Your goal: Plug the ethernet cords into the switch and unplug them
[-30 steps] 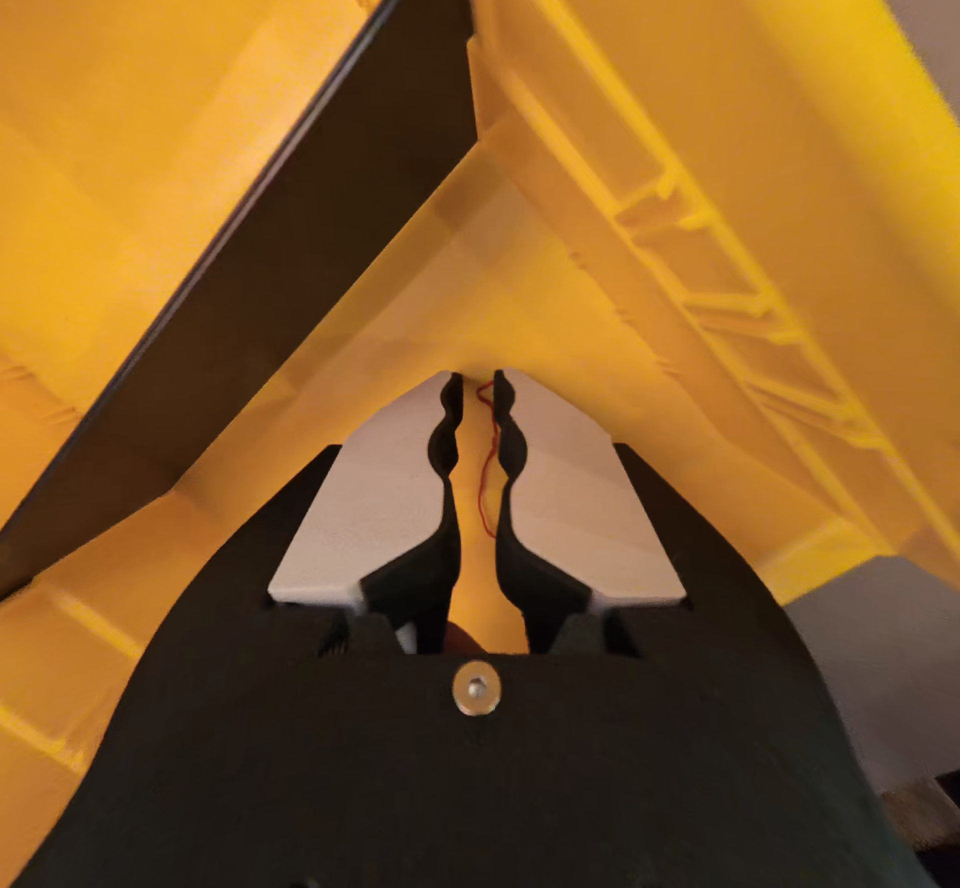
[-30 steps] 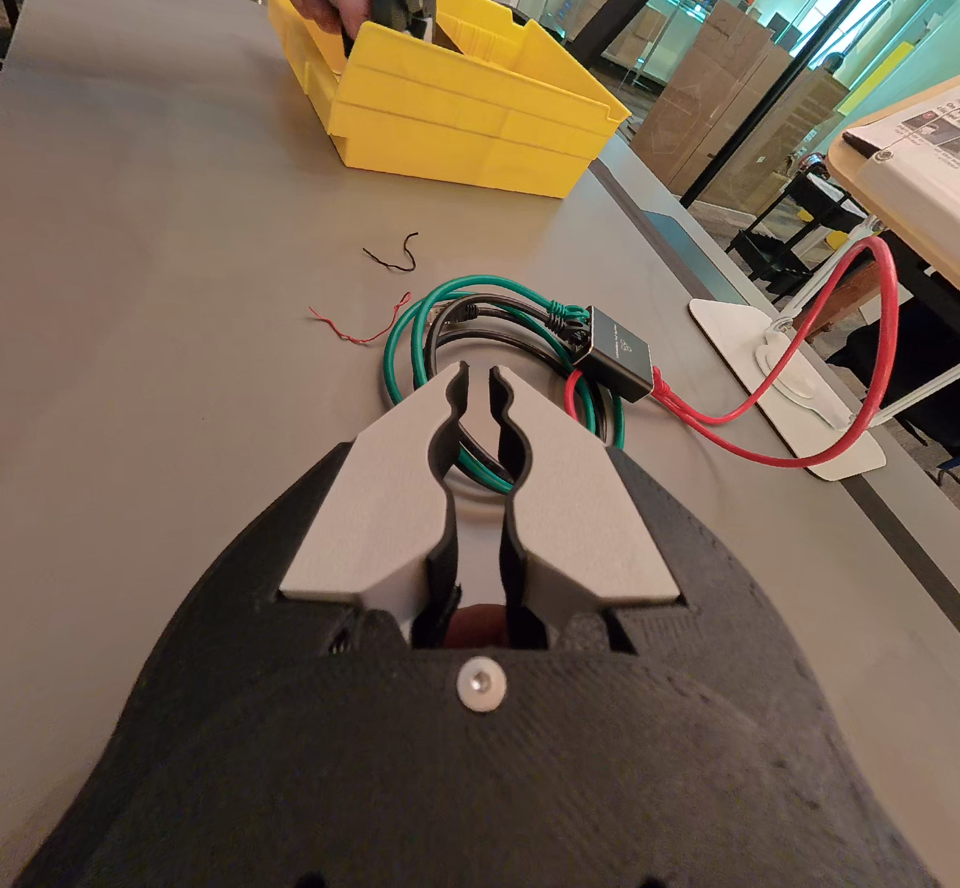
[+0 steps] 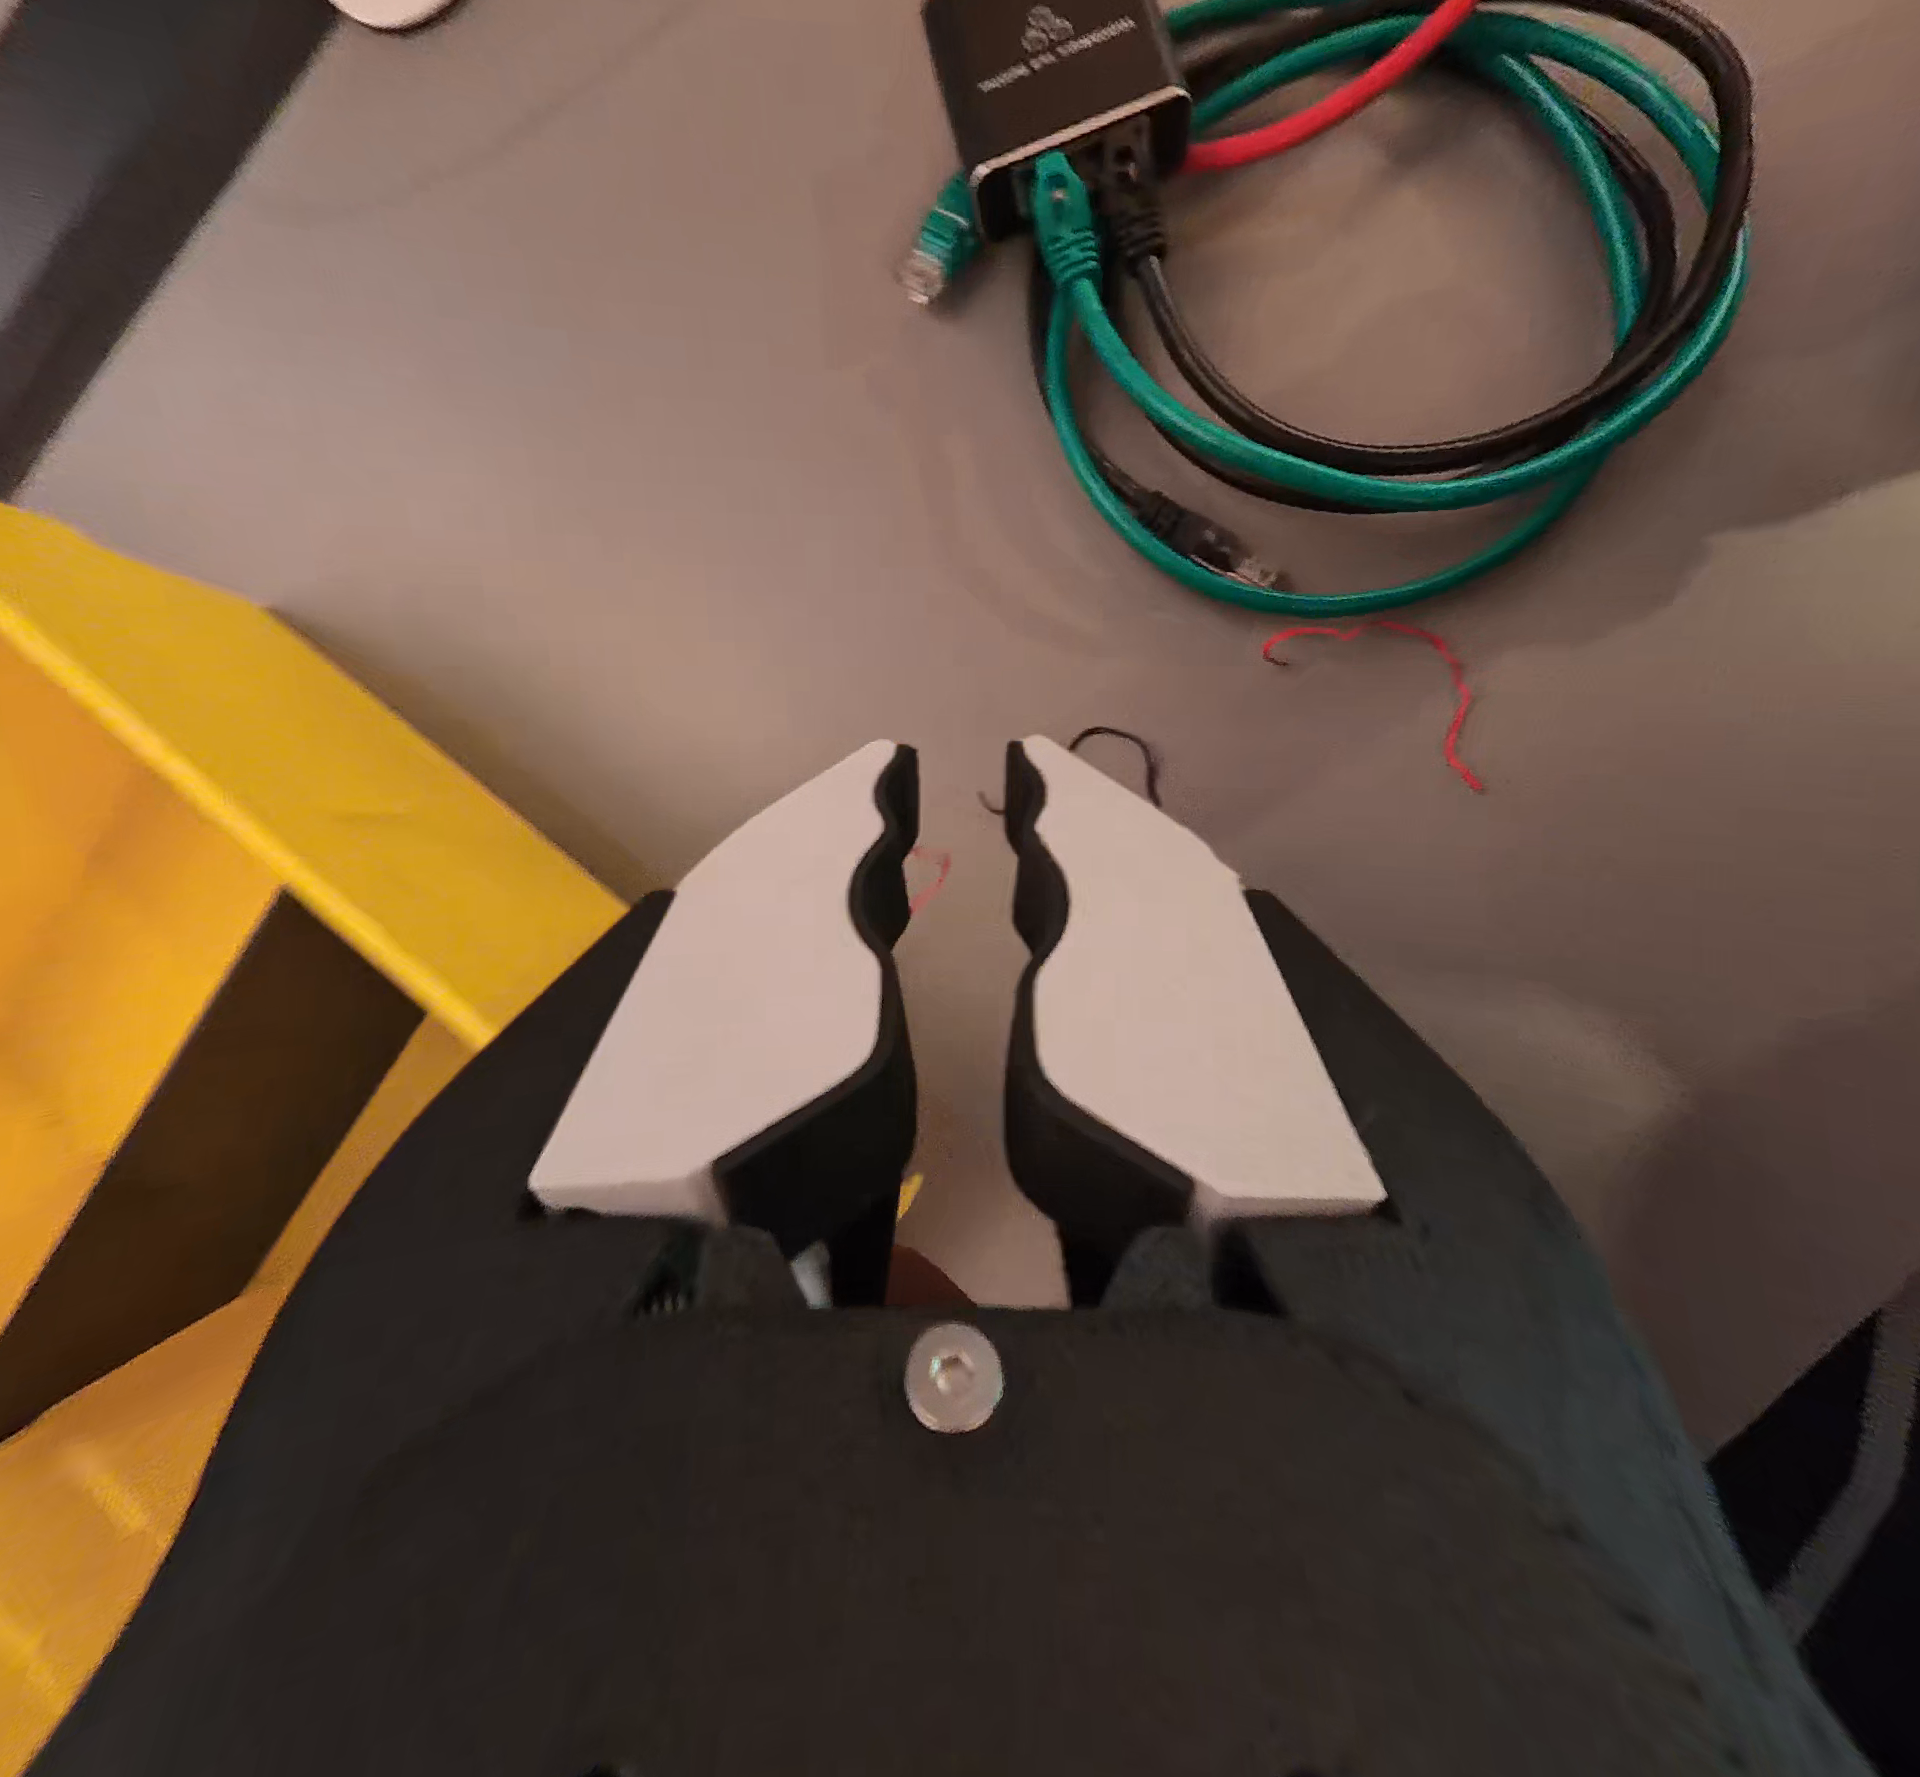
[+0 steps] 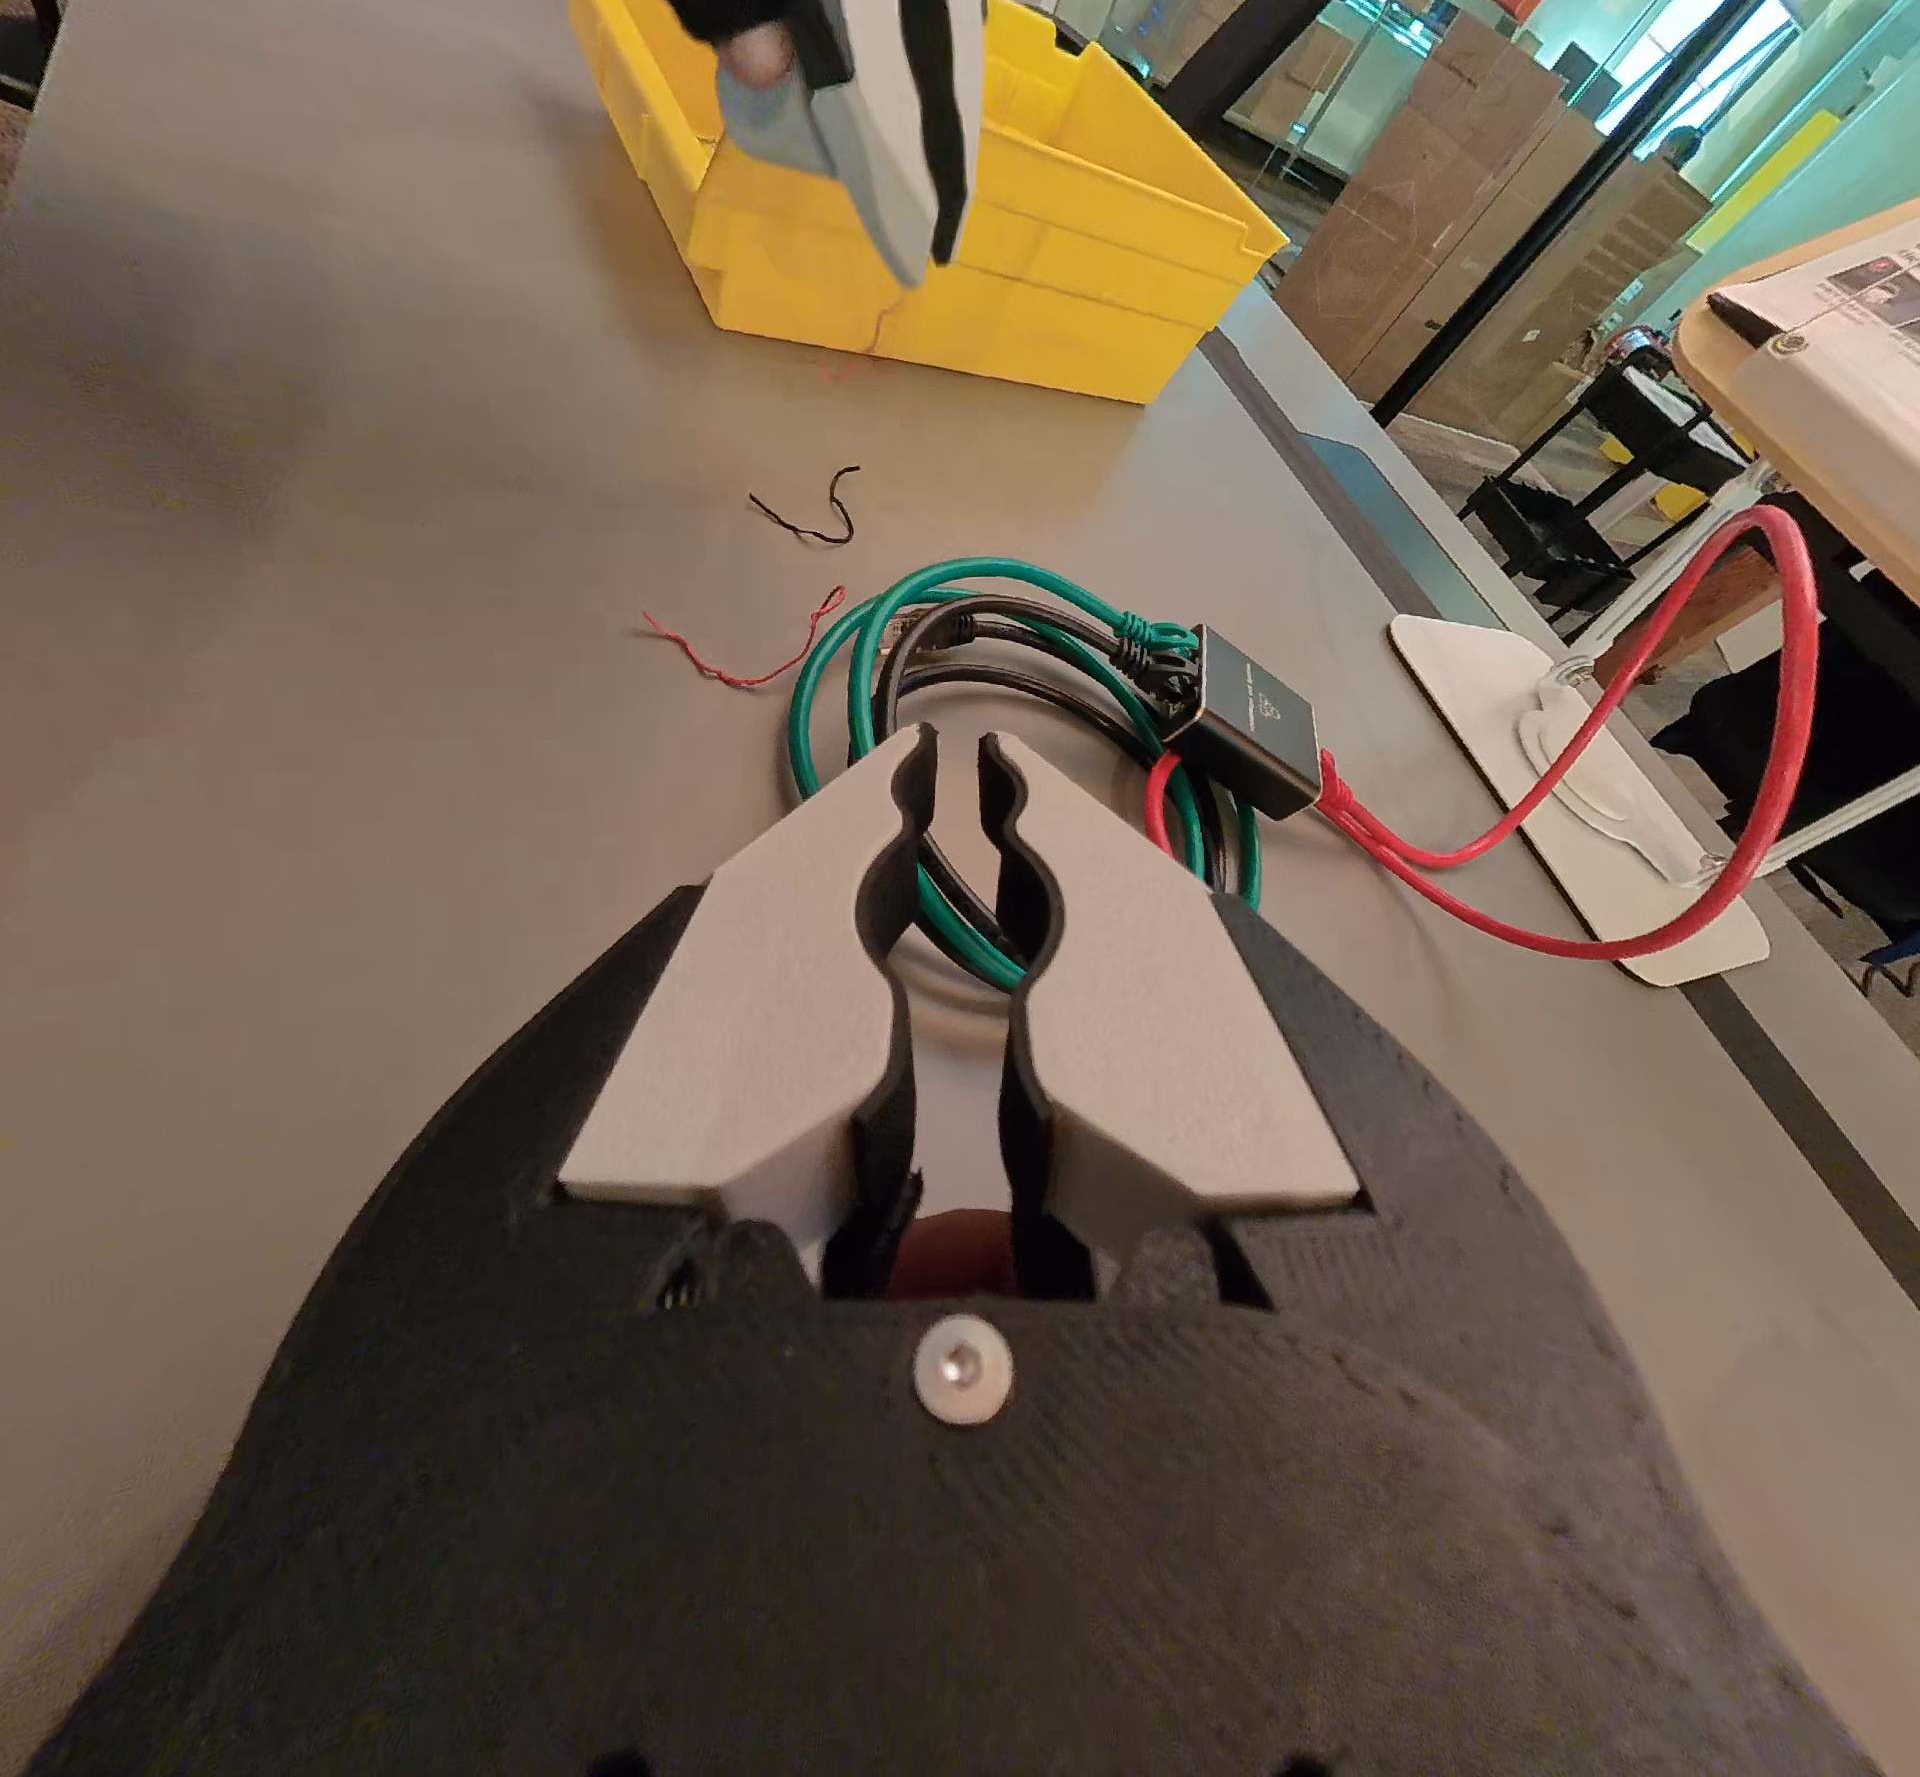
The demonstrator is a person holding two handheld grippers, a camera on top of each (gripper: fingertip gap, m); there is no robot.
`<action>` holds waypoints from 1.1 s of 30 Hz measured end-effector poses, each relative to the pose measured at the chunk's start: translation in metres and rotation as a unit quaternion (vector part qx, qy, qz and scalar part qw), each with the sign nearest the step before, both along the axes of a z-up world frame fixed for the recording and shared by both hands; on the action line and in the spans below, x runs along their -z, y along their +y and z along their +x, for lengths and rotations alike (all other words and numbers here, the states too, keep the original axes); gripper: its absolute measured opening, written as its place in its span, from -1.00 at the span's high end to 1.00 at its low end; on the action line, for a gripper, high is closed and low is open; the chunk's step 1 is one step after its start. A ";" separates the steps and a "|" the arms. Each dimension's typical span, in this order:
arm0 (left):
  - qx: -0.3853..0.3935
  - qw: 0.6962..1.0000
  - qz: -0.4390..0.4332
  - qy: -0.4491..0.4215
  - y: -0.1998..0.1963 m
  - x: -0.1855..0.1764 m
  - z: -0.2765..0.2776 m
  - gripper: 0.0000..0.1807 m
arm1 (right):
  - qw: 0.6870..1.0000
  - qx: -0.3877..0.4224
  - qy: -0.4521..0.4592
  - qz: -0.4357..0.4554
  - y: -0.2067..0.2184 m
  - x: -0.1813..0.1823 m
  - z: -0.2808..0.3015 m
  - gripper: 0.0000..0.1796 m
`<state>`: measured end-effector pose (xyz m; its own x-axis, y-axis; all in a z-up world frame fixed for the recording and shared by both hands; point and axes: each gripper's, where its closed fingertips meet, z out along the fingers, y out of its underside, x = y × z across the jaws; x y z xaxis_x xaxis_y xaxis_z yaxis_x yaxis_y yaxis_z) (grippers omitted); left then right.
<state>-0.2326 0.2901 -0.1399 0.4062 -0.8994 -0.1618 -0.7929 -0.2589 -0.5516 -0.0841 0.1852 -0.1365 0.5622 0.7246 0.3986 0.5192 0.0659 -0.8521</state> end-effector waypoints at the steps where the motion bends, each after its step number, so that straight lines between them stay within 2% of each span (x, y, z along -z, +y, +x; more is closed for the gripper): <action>1: -0.001 1.000 -0.006 0.003 -0.001 0.005 0.002 0.76 | 1.000 0.000 0.000 0.000 0.000 0.000 0.000 0.94; 10: -0.015 0.998 0.033 -0.057 0.005 -0.023 0.009 0.62 | 1.000 0.009 0.004 -0.005 0.004 0.002 0.003 0.90; 17: 0.032 0.997 0.021 -0.063 0.001 0.007 0.071 0.52 | 0.999 0.044 0.015 -0.021 0.017 0.006 0.013 0.83; 21: 0.034 0.999 0.005 -0.014 0.014 0.032 0.103 0.38 | 0.998 0.055 0.006 -0.029 0.022 0.012 0.018 0.83; 24: 0.032 0.999 -0.031 0.011 0.018 0.054 0.115 0.37 | 0.998 0.054 0.002 -0.027 0.020 0.012 0.019 0.84; 28: 0.030 0.998 -0.020 0.055 0.027 0.075 0.116 0.59 | 0.998 0.050 -0.007 -0.024 0.018 0.014 0.020 0.84; 30: 0.026 0.998 -0.007 0.047 0.029 0.074 0.118 0.72 | 0.998 0.053 -0.004 -0.022 0.018 0.013 0.023 0.84; 33: 0.036 0.999 0.025 0.024 0.032 0.062 0.123 0.75 | 0.998 0.062 0.016 -0.020 0.020 0.006 0.029 0.83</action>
